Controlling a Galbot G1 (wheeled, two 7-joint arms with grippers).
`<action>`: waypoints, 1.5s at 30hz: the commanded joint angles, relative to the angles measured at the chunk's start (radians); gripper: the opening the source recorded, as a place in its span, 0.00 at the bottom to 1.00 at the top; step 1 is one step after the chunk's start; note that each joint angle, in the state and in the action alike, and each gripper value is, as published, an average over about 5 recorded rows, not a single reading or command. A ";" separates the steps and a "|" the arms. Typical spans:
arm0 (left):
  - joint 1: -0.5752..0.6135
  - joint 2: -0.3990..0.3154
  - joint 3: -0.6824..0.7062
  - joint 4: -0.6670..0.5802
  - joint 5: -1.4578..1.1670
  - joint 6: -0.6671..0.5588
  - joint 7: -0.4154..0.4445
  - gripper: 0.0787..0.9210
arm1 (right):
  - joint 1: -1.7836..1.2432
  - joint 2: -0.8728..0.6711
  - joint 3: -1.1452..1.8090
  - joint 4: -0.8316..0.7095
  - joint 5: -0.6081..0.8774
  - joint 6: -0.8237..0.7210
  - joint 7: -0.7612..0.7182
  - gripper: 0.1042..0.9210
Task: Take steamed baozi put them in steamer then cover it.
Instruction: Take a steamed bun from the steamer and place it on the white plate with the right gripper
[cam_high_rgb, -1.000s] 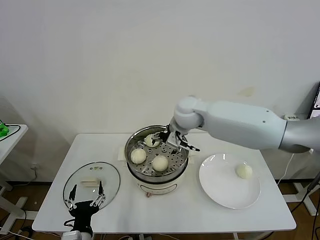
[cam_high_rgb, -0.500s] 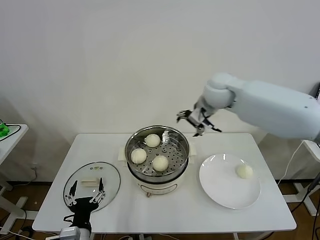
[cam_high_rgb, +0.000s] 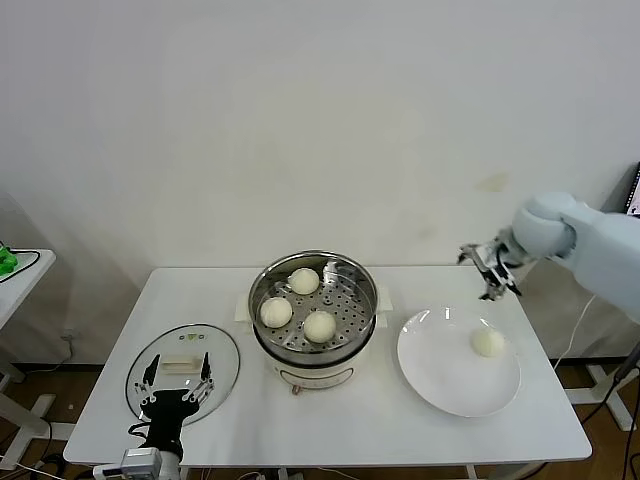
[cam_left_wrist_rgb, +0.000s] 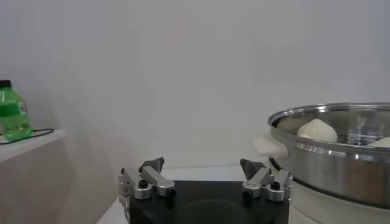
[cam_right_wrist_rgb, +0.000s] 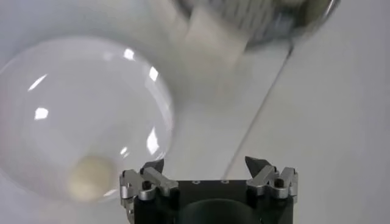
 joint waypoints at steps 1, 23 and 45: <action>0.003 0.016 -0.001 -0.001 0.001 -0.002 0.000 0.88 | -0.223 -0.095 0.129 -0.041 -0.045 -0.088 0.030 0.88; 0.038 -0.021 -0.015 0.003 0.026 -0.016 0.004 0.88 | -0.473 0.045 0.343 -0.231 -0.054 -0.039 -0.010 0.88; 0.046 -0.031 -0.022 0.009 0.027 -0.021 0.004 0.88 | -0.467 0.155 0.347 -0.331 -0.112 -0.037 0.004 0.88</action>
